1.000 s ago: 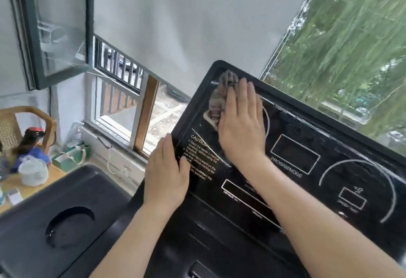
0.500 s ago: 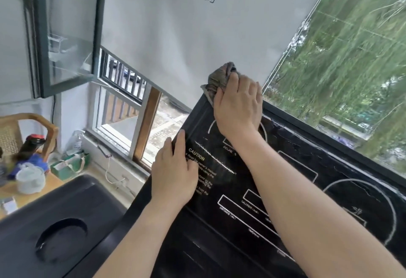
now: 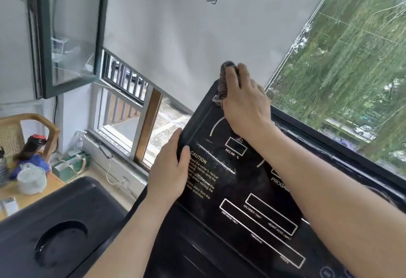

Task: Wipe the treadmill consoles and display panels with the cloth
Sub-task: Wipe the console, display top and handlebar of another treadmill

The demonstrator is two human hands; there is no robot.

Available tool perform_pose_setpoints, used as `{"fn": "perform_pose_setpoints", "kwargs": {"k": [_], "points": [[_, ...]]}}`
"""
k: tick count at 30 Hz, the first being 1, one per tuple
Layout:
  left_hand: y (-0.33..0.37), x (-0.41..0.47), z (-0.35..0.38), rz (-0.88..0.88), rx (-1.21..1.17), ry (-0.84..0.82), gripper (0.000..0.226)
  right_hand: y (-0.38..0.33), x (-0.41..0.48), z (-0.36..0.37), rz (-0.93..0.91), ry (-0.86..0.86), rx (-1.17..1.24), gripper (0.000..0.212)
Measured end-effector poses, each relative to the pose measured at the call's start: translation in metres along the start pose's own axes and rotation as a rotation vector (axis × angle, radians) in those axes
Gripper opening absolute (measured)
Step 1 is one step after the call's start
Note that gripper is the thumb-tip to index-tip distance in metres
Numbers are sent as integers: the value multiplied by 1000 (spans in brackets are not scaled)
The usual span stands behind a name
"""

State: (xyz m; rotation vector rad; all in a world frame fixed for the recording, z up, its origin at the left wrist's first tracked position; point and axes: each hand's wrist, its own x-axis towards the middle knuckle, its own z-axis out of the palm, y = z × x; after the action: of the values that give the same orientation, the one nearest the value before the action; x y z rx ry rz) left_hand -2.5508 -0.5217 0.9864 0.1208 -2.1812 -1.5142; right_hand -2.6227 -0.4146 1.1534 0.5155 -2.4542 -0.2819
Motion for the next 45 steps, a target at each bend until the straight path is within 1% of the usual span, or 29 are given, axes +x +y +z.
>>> {"fn": "perform_pose_setpoints", "kwargs": {"k": [1,2,4,7,10,12,13,15,17,18,20,22,24,27,28,31,33,34,35,37,38,39,40,41,42,43,45], "points": [[-5,3,-1,-65,-17,-7,32,-2,0,6,-32,16,-22,64],[-10,5,-1,-122,-11,-2,32,-3,-2,11,-58,45,-54,62],[-17,8,1,-163,106,43,38,-5,-4,19,-53,100,-101,62],[-15,8,8,-145,294,161,37,-12,4,27,-4,77,-142,62],[-13,7,12,-137,298,194,38,-20,6,35,-10,104,-162,61],[-13,6,12,-132,310,188,38,-8,-5,30,-48,99,-159,61],[-13,5,11,-132,314,187,38,4,-15,24,-40,92,-153,60],[-13,5,11,-134,316,187,39,37,-38,9,52,68,-142,59],[-14,5,13,-147,322,193,39,63,-46,-11,123,-16,-92,57],[-13,5,14,-154,326,196,39,68,-39,-19,139,-110,-40,57],[-12,4,14,-152,332,196,38,66,-4,-32,141,-373,142,62],[-14,5,14,-134,332,204,39,50,34,-34,91,-548,257,70],[-16,5,14,-105,345,209,42,34,62,-25,26,-599,302,69],[-17,5,14,-104,340,201,38,16,88,-13,-48,-644,327,60],[-17,6,15,-110,338,204,36,12,97,-13,-57,-692,315,58],[-19,6,13,-125,330,206,36,2,113,-18,-104,-908,270,46],[-19,5,12,-117,304,198,35,-10,122,-21,-157,-1023,161,45],[-17,6,12,-107,272,201,35,-19,124,-20,-189,-1056,89,42],[-17,8,10,-108,242,202,35,-30,125,-19,-245,-1087,15,35],[-27,11,3,-194,93,205,37,-60,113,-10,-362,-1219,-116,20],[-37,12,-3,-251,-15,210,37,-75,102,2,-407,-1313,-163,18],[-51,9,-8,-309,-75,196,38,-91,87,19,-455,-1397,-203,20],[-66,1,-13,-344,-58,155,39,-108,69,35,-531,-1432,-250,26],[-79,-9,-16,-355,-12,110,39,-125,51,48,-616,-1413,-300,33],[-89,-21,-17,-352,12,87,37,-141,35,59,-688,-1360,-322,34],[-96,-31,-18,-353,4,93,35,-155,21,70,-742,-1312,-320,36],[-105,-47,-20,-386,-40,131,27,-177,-3,87,-808,-1303,-304,39]]}}
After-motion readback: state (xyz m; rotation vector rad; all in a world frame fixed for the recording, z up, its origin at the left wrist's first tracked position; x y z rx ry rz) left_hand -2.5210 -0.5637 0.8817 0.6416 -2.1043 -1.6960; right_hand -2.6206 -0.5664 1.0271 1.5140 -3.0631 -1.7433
